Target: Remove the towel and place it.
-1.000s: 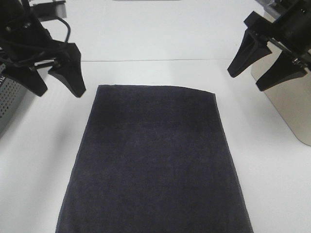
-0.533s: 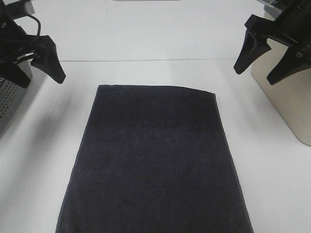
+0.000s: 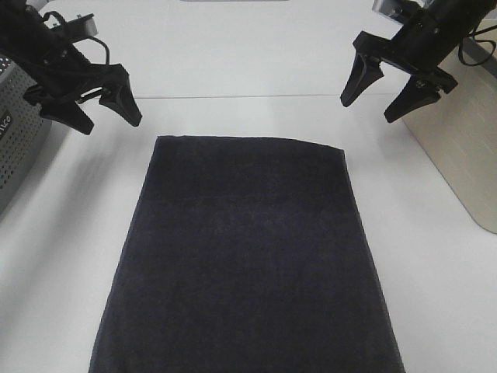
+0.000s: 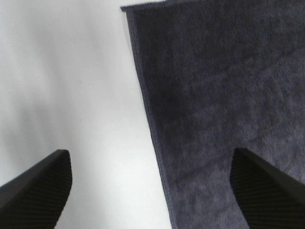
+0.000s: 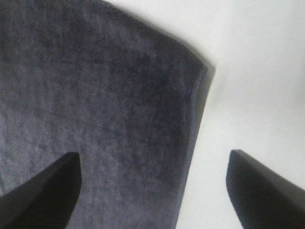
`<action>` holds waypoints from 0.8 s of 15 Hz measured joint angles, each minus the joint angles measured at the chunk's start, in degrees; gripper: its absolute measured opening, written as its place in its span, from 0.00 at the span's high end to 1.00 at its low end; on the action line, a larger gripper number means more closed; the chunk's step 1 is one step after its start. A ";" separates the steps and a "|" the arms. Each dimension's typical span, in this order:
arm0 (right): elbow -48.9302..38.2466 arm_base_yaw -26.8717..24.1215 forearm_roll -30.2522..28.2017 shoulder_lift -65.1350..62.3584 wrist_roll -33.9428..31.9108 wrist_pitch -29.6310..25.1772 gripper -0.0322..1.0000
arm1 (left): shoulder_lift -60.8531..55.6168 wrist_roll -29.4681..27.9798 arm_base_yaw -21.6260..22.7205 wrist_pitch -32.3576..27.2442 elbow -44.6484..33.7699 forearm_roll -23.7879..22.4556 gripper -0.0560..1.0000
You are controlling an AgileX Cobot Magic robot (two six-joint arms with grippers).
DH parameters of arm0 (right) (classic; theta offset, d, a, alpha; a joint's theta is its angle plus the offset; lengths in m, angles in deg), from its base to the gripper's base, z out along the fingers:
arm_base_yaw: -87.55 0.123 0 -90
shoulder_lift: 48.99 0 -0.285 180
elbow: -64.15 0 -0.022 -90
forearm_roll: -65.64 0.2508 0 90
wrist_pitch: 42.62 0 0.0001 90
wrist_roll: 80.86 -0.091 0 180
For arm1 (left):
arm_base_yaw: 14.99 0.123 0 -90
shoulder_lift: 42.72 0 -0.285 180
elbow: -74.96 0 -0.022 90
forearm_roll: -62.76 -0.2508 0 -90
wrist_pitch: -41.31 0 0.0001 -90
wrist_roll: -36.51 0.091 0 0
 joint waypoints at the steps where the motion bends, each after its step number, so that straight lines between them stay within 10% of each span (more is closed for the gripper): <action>1: 2.41 0.00 0.00 2.75 0.00 0.00 0.18 | 3.09 0.00 -0.06 -0.57 4.13 0.34 0.15; 7: 7.91 0.06 0.29 13.87 0.06 0.00 0.18 | 20.40 3.44 -0.06 -8.19 26.76 5.79 0.15; 12: 8.42 0.06 4.58 16.62 1.83 0.57 0.18 | 25.04 6.88 -0.06 -8.25 29.85 9.00 0.15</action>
